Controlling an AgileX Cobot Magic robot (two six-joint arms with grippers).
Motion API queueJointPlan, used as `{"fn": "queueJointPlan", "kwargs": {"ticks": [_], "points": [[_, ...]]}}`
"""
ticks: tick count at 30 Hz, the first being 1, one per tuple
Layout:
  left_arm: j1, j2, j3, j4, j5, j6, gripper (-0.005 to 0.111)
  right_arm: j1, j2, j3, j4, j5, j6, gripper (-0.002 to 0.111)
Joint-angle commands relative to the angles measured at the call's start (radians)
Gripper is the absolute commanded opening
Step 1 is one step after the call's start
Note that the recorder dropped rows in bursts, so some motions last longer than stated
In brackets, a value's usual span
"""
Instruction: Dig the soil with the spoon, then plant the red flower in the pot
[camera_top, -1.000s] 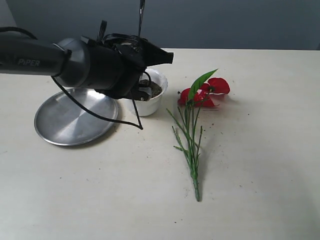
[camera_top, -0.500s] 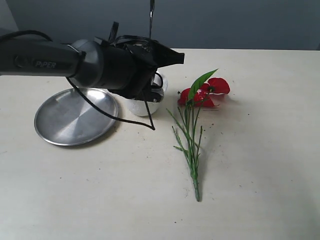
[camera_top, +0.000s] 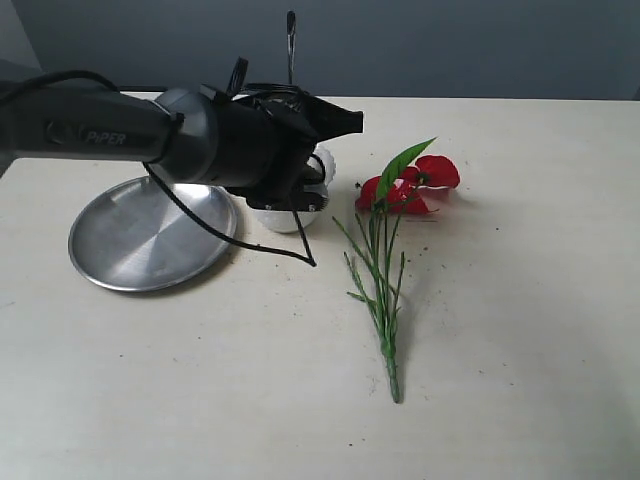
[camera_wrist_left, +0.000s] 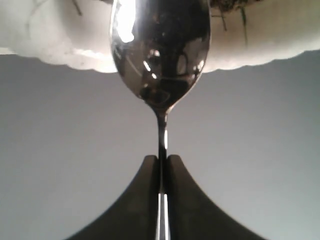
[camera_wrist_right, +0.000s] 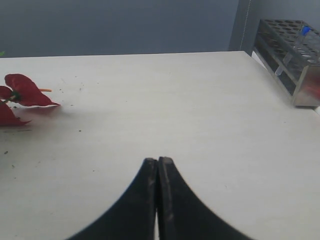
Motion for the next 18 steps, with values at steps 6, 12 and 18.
{"fn": "queueJointPlan", "kwargs": {"ticks": [6, 12, 18], "points": [[-0.002, 0.036, -0.040, -0.005, -0.050, -0.005, 0.000, -0.006, -0.006, 0.001, -0.001, -0.010, -0.001, -0.001], [-0.002, 0.064, -0.091, 0.017, -0.045, -0.005, 0.000, -0.006, -0.006, 0.001, -0.001, -0.010, -0.001, -0.001], [-0.002, 0.066, -0.091, 0.002, -0.033, -0.005, 0.000, -0.006, -0.006, 0.001, -0.001, -0.010, -0.001, -0.001]]}}
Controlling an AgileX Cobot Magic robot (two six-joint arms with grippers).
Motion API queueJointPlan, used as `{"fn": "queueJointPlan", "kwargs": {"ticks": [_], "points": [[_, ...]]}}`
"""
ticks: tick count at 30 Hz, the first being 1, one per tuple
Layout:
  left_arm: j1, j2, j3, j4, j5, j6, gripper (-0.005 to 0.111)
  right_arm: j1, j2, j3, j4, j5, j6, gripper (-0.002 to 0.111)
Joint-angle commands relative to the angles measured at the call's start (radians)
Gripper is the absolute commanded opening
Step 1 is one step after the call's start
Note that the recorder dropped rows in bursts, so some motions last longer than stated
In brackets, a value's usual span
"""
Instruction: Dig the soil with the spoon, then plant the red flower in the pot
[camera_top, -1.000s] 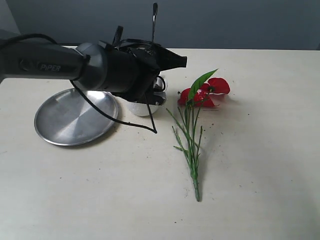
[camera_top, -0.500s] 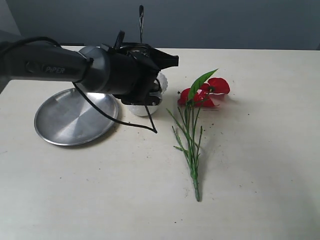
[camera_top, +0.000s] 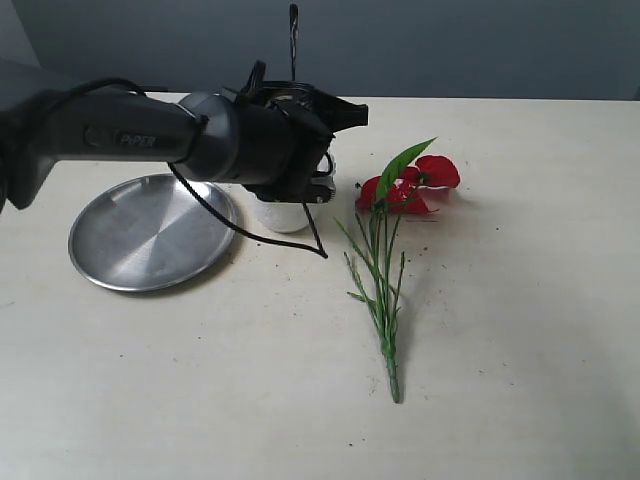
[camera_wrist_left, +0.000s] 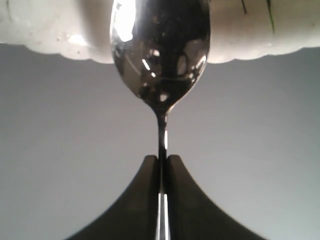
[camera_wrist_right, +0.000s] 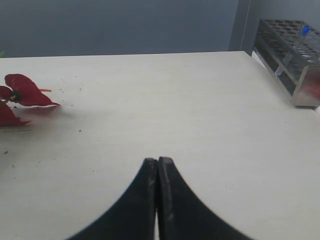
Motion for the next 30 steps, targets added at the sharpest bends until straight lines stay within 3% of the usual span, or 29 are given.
{"fn": "queueJointPlan", "kwargs": {"ticks": [1, 18, 23, 30], "points": [[-0.002, 0.004, -0.008, -0.008, 0.004, -0.005, 0.000, -0.006, -0.006, 0.001, -0.001, -0.010, -0.001, -0.001], [-0.006, 0.004, -0.007, -0.068, 0.004, -0.005, 0.000, -0.006, -0.006, 0.001, -0.001, -0.010, -0.001, -0.001], [-0.034, 0.004, -0.007, -0.176, -0.010, -0.005, 0.000, -0.006, -0.006, 0.001, -0.001, -0.010, -0.001, -0.001], [-0.045, 0.004, -0.007, -0.145, -0.111, -0.005, 0.000, -0.006, -0.006, 0.001, -0.001, -0.010, -0.001, -0.001]]}}
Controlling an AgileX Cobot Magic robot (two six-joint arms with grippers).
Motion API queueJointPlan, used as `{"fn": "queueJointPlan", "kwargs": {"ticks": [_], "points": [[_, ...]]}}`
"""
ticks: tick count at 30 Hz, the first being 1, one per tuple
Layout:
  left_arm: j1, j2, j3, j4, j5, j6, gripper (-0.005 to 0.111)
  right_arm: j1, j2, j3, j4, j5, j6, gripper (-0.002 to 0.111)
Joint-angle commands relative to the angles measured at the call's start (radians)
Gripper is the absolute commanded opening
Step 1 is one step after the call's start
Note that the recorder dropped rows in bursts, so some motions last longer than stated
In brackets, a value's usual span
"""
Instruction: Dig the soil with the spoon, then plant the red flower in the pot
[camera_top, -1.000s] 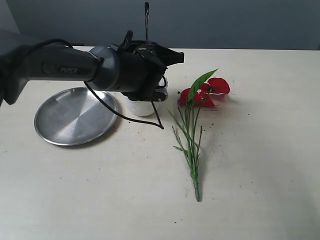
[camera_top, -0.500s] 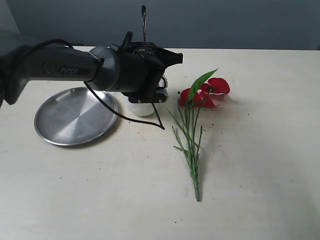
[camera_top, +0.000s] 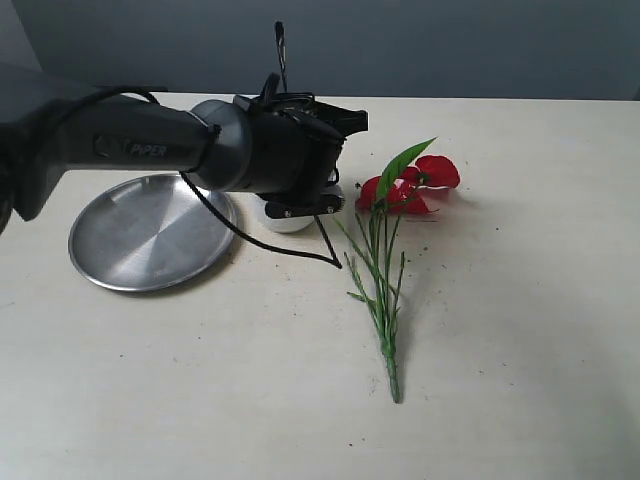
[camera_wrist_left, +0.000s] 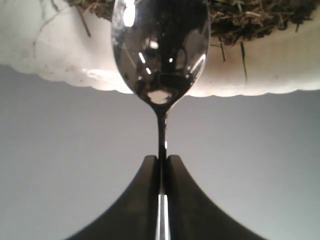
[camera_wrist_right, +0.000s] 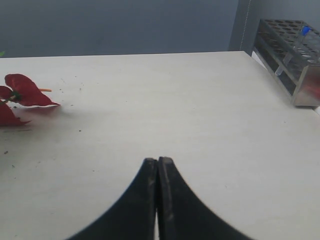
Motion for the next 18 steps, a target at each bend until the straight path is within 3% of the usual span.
{"fn": "queueJointPlan", "kwargs": {"ticks": [1, 18], "points": [[-0.010, 0.000, -0.005, 0.005, -0.042, -0.005, 0.000, -0.006, -0.006, 0.001, -0.001, -0.010, -0.001, -0.001], [-0.046, -0.029, -0.005, 0.004, -0.090, -0.001, 0.000, -0.006, -0.006, 0.001, -0.001, -0.010, -0.001, -0.001]]}}
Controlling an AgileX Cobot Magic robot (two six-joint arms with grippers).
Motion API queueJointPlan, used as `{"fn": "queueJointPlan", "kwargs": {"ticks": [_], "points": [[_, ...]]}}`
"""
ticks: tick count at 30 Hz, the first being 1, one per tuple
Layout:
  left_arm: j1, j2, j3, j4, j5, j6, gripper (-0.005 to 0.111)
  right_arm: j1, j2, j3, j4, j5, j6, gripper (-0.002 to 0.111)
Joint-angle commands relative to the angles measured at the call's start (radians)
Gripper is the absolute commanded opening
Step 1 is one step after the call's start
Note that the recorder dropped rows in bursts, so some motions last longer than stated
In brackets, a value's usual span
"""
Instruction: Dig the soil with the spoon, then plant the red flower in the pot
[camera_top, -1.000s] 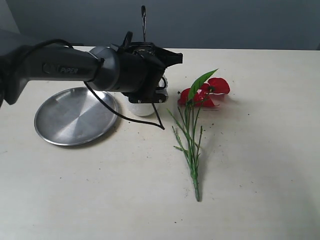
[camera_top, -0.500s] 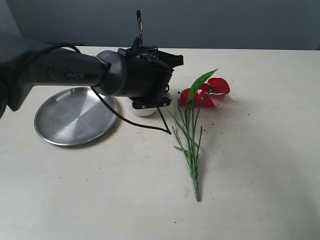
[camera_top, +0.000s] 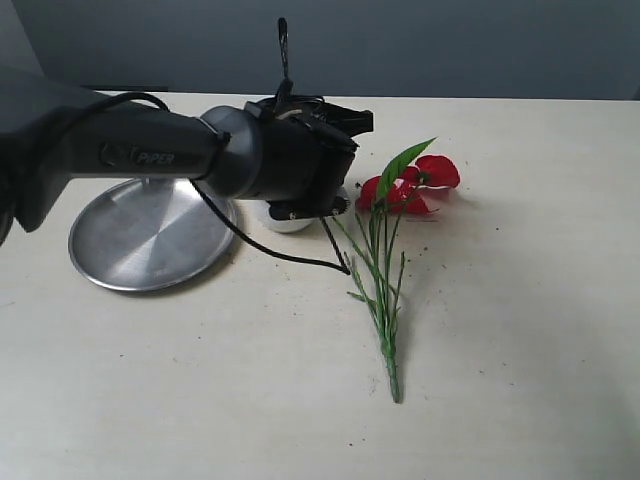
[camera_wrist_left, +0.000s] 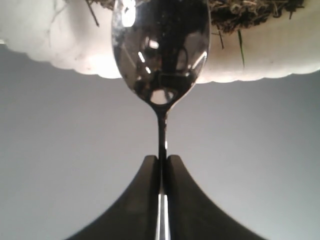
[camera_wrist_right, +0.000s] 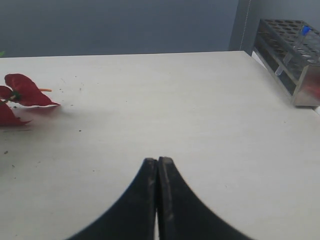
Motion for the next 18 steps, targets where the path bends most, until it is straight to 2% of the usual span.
{"fn": "queueJointPlan", "kwargs": {"ticks": [1, 6, 12, 18], "points": [[-0.011, -0.026, -0.005, 0.004, -0.031, 0.001, 0.000, -0.006, -0.006, 0.001, -0.001, -0.010, -0.001, -0.001], [-0.005, -0.034, -0.005, 0.033, -0.069, 0.001, 0.000, -0.006, -0.006, 0.001, -0.001, -0.010, -0.001, -0.001], [0.056, -0.034, -0.005, 0.150, -0.063, -0.001, 0.000, -0.006, -0.006, 0.001, -0.001, -0.010, -0.001, -0.001], [0.059, -0.017, -0.005, 0.153, -0.020, -0.005, 0.000, -0.006, -0.006, 0.001, -0.001, -0.010, -0.001, -0.001]]}}
